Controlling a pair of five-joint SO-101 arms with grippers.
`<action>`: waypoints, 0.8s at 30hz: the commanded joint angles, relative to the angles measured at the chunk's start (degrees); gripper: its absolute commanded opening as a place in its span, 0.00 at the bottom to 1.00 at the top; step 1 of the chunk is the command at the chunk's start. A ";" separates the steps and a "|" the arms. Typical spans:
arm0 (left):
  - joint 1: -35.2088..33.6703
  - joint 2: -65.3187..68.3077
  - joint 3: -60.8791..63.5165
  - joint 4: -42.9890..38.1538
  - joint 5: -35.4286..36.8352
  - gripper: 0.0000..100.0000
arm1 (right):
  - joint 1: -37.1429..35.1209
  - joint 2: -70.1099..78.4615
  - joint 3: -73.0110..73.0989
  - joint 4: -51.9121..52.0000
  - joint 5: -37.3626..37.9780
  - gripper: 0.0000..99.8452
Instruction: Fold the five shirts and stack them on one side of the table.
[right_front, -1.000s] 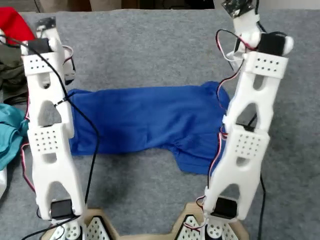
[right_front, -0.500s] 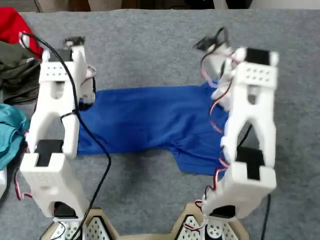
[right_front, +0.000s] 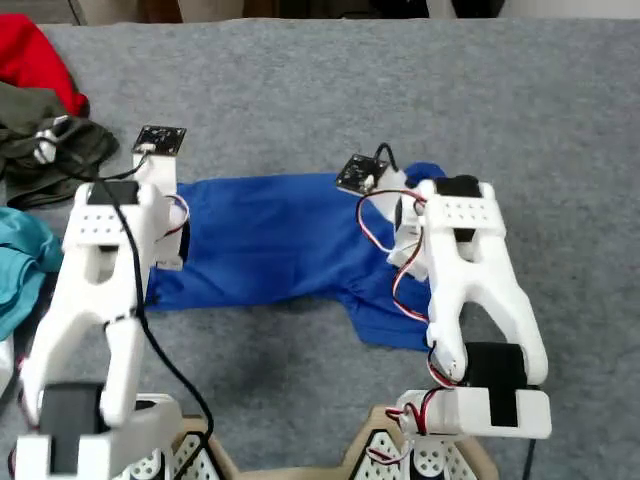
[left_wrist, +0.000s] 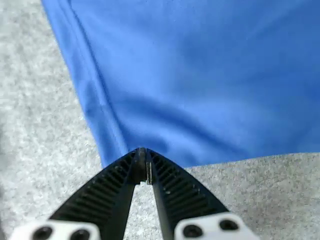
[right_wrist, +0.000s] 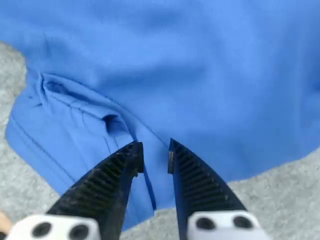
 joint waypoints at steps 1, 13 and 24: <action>-1.93 -5.67 1.58 -0.44 -0.26 0.02 | -1.89 1.36 0.04 -2.55 0.53 0.11; -6.86 -6.55 5.71 -0.70 -0.26 0.02 | -8.22 5.32 -1.63 -2.46 -5.36 0.11; -6.42 -6.55 5.36 -0.88 -0.26 0.02 | -8.13 4.79 -1.27 4.75 -5.45 0.11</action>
